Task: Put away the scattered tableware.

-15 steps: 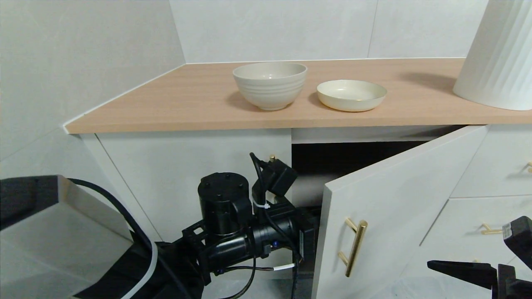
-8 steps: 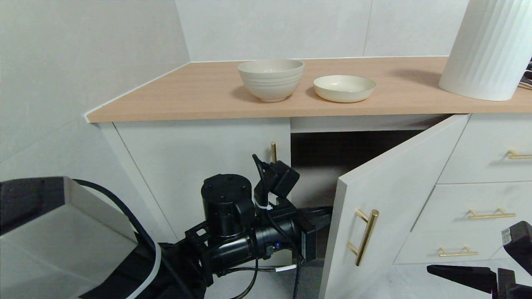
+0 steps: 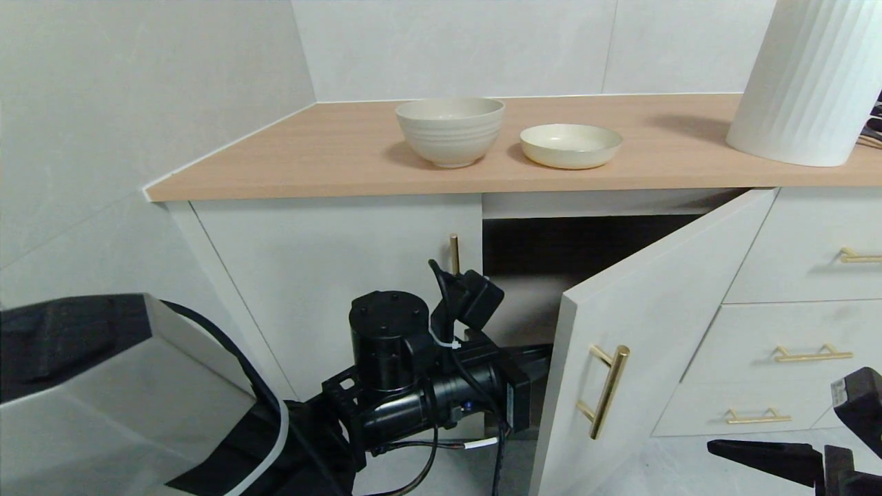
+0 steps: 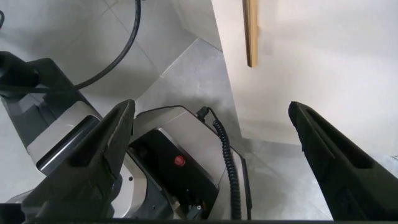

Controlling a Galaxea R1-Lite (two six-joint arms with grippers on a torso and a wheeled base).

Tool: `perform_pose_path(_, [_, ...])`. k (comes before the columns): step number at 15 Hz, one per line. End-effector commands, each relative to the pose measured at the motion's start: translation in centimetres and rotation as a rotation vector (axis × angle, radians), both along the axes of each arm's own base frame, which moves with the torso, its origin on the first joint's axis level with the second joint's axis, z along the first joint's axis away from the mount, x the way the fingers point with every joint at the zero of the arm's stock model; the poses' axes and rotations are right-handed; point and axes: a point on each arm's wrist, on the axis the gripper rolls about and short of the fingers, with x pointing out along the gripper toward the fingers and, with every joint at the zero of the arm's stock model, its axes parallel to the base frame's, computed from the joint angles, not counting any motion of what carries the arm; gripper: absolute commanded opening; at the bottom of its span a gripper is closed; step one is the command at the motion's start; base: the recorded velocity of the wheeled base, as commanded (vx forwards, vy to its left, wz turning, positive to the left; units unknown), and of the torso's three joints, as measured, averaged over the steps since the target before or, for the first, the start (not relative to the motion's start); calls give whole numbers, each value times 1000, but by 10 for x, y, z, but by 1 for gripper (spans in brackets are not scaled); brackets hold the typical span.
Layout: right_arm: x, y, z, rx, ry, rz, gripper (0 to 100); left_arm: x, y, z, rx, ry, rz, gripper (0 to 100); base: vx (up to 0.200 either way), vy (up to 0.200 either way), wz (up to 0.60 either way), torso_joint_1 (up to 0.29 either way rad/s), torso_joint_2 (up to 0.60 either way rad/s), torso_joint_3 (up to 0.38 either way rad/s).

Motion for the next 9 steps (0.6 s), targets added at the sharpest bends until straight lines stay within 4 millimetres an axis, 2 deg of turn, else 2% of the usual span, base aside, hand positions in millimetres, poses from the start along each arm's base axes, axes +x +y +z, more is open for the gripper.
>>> perform_pose_path(1, [0,0,0,-1,2,1,100,2,-1,-1,-1,1,3,0,0,0,0,0,0,0])
perform_pose_path(5, [0,0,-2,-4,6,1,100,3,-4,-4,4,5,12,0,-200,0,0,11,5,-1])
perform_pose_path(9, [-1,0,-2,-5,6,11,100,8,-9,-5,-2,-2,12,0,0,0,0,0,0,0])
